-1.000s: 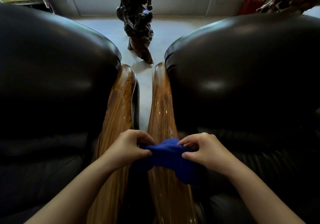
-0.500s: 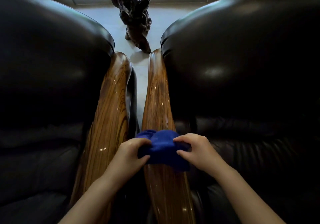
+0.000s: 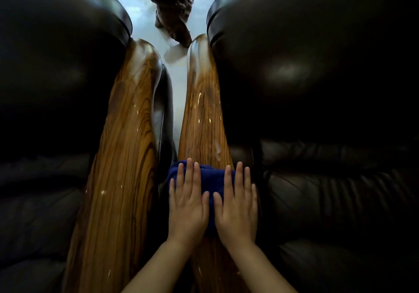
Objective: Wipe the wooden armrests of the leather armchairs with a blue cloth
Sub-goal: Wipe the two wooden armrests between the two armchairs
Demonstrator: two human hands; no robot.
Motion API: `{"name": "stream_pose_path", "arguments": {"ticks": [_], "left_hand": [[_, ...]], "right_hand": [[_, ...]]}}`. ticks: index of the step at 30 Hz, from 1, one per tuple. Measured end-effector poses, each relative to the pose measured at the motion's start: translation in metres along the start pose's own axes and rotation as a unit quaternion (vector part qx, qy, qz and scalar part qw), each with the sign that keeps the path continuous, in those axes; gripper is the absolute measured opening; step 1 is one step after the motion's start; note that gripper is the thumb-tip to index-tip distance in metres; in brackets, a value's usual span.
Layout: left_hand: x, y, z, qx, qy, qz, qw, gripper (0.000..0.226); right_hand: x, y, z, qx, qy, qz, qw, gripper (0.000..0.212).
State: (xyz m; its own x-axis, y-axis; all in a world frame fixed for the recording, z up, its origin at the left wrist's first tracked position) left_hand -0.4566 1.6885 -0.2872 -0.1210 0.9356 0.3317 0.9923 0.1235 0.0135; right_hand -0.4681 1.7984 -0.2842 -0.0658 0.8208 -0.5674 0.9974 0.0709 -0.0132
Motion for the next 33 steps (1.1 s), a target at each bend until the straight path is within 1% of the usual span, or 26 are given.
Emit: {"name": "stream_pose_path", "arguments": {"ticks": [4,8,10,12,14,17,21,24,27,31,33], "left_hand": [[-0.001,-0.026,0.0,0.016,0.01,-0.015,1.0,0.062],[0.0,-0.078,-0.01,0.025,0.02,-0.022,0.999,0.061],[0.002,-0.088,-0.02,0.018,0.005,-0.02,1.0,0.064],[-0.001,-0.078,-0.025,0.021,0.004,0.013,1.0,0.066],[-0.006,-0.055,-0.023,-0.017,0.022,0.06,0.998,0.062],[-0.015,-0.053,-0.013,-0.079,0.021,0.067,0.994,0.061],[-0.014,-0.107,-0.019,-0.089,-0.008,0.085,0.992,0.07],[-0.015,-0.155,-0.026,-0.111,0.004,0.087,0.99,0.072],[-0.014,-0.198,-0.031,-0.13,0.002,0.083,0.988,0.074],[-0.009,-0.241,-0.036,-0.153,-0.01,0.056,0.987,0.076],[-0.009,-0.256,-0.037,-0.157,-0.003,0.046,0.987,0.077]], "right_hand": [[-0.006,-0.037,0.002,-0.023,-0.002,-0.022,0.999,0.06],[-0.009,-0.098,0.001,-0.055,-0.024,-0.052,0.997,0.06],[-0.011,-0.105,-0.008,-0.055,-0.017,-0.057,0.997,0.061],[-0.009,-0.091,-0.014,-0.038,-0.031,-0.083,0.995,0.06],[-0.005,-0.068,-0.013,-0.066,-0.066,-0.11,0.99,0.06],[0.004,-0.066,-0.003,-0.12,-0.072,-0.085,0.987,0.065],[-0.003,-0.11,-0.001,-0.13,-0.097,-0.079,0.984,0.063],[-0.011,-0.15,0.0,-0.145,-0.116,-0.057,0.981,0.061],[-0.015,-0.191,0.0,-0.152,-0.081,-0.057,0.983,0.059],[-0.018,-0.236,-0.004,-0.156,-0.015,-0.073,0.985,0.06],[-0.02,-0.252,-0.005,-0.167,-0.016,-0.067,0.984,0.06]]}}
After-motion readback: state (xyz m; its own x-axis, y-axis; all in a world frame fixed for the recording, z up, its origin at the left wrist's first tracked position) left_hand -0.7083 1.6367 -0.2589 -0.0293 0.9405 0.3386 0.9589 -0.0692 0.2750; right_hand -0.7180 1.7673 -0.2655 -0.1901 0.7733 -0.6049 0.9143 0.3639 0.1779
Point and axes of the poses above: each hand's wrist, its own y-axis away from the middle knuckle, its own z-axis out of the palm, x = y × z, the point moved 2 cm from there along -y, towards the middle knuckle, and after that the axes turned 14 degrees about -y, right-handed, at the moved point
